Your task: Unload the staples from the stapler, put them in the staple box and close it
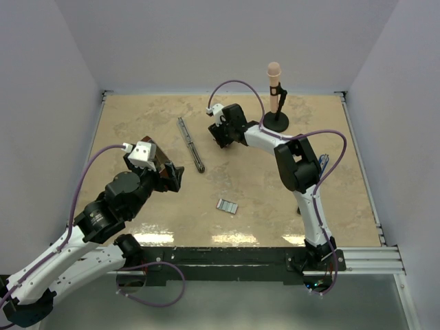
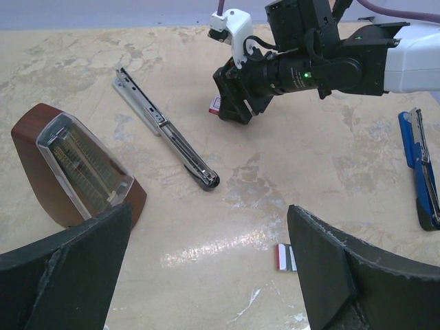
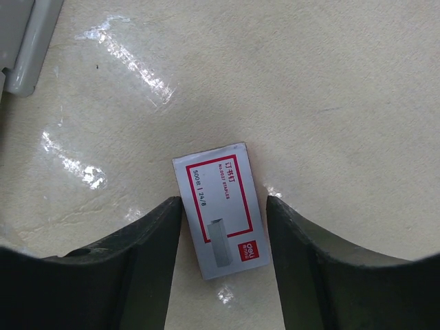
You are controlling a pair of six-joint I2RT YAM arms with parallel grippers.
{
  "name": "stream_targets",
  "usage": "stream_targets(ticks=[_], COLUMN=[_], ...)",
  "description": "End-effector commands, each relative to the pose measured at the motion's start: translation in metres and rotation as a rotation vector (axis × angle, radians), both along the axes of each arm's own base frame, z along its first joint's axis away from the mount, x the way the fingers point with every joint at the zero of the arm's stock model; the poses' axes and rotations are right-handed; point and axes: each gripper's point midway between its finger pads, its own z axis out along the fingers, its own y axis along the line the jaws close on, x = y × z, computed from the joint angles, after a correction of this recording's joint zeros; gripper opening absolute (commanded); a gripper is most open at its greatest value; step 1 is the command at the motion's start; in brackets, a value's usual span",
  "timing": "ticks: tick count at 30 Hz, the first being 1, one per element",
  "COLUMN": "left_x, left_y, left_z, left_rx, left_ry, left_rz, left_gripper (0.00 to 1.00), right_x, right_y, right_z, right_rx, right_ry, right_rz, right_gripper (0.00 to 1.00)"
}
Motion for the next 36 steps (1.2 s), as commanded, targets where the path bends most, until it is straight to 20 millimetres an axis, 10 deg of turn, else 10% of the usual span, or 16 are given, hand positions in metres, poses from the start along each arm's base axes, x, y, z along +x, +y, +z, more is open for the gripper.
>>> stream_targets(ticks=[1,18,24,36], left_x=[0.003,0.0,-0.006,-0.03], left_y=[0.002,0.003,0.011,0.015], left_z=[0.005,0.001,0.003,0.014], left_rx=[0.006,-0.059,-0.141,-0.278], left_ry=[-0.027,0.028,0.063,0.117], left_rz=[0.014,0.047,0.096,0.059], left_gripper=[0.99,1.0,1.0,1.0], right_x=[-0.003,-0.036,-0.087,-0.235], right_y=[-0.006,-0.019,-0.004,0.098], right_z=[0.014,0.05,0.067,0.069], right_rx=[-0.027,0.005,0.043,0.151], right_ry=[-0.031,-0.043,-0.05,-0.007], right_rz=[-0.009,-0.045,-0.035,0.204], right_gripper=[0.54,0.44,0.43,0.45])
